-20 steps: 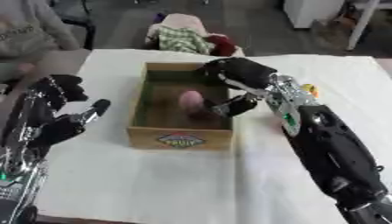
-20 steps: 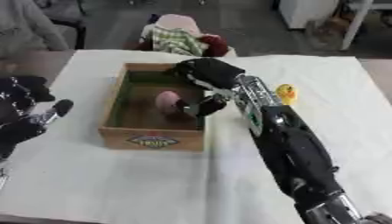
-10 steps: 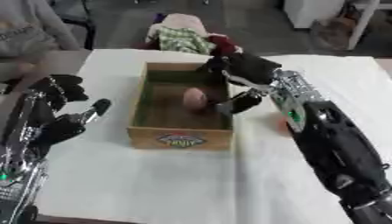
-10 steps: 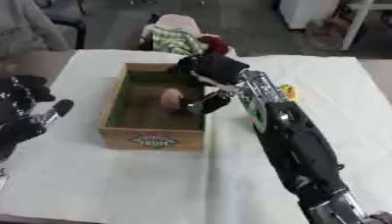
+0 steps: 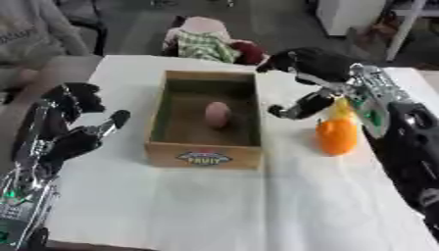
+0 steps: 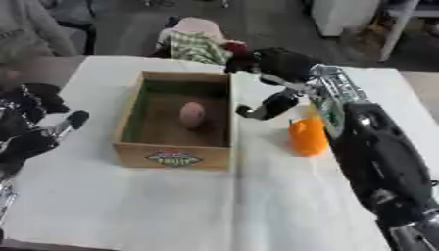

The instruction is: Pick up objects on the table and place them in the box.

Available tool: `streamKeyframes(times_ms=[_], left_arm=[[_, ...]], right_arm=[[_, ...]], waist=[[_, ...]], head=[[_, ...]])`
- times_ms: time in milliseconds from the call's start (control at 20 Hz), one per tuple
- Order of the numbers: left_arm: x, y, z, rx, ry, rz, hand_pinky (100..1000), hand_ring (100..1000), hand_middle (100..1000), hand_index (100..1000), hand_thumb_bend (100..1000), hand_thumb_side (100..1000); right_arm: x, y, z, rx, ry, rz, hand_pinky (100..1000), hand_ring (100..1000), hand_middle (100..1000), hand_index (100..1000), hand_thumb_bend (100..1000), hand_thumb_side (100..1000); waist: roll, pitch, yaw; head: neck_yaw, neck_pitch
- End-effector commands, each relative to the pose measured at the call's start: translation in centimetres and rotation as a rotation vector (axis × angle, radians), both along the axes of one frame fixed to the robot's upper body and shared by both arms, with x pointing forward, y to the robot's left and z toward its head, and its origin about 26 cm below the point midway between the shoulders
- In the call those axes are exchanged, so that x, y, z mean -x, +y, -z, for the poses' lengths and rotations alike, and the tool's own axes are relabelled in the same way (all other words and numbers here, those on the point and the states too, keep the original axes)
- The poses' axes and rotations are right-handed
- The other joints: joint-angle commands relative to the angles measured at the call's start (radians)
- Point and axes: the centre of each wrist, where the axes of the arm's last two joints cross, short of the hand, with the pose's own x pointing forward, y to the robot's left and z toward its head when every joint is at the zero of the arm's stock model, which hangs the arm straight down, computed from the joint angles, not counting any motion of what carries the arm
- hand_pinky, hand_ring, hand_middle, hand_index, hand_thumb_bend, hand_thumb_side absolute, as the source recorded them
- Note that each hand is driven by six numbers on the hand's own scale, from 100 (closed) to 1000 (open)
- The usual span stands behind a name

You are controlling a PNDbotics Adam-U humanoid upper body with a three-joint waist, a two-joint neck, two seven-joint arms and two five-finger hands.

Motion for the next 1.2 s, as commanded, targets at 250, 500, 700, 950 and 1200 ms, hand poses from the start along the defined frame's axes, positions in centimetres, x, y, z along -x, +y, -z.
streamKeyframes(times_ms=[250,500,700,950,1200], left_arm=[[0.1,0.7,-0.8,-0.023,-0.027,-0.018,697,534,487,633,674,106],[0.1,0.7,-0.8,-0.025,-0.027,-0.022,697,534,487,633,673,106],[0.1,0.8,-0.8,-0.024,-0.027,-0.026,697,534,487,633,673,107],[0.1,0.7,-0.8,-0.023,-0.026,-0.025,697,534,487,633,672,107],[0.1,0.7,-0.8,-0.023,-0.026,-0.024,698,534,487,633,671,107]], right_arm=[[0.3,-5.2,-1.8,0.092,0.025,0.087,706,845,787,906,489,424],[0.3,-8.1,0.0,0.158,0.113,0.204,707,825,792,905,448,480],[0.3,-10.1,1.7,0.180,0.173,0.313,703,791,796,906,452,491],[0.2,-11.0,3.1,0.198,0.197,0.388,699,767,800,905,450,497],[0.2,-11.1,4.6,0.244,0.219,0.411,703,771,806,883,449,506]], waist=[[-0.001,-0.018,-0.004],[-0.002,-0.018,-0.007],[0.001,-0.017,-0.007],[0.003,-0.014,-0.008],[0.005,-0.014,-0.007]], head=[[0.005,-0.008],[0.010,-0.010],[0.013,-0.011],[0.014,-0.010],[0.014,-0.009]])
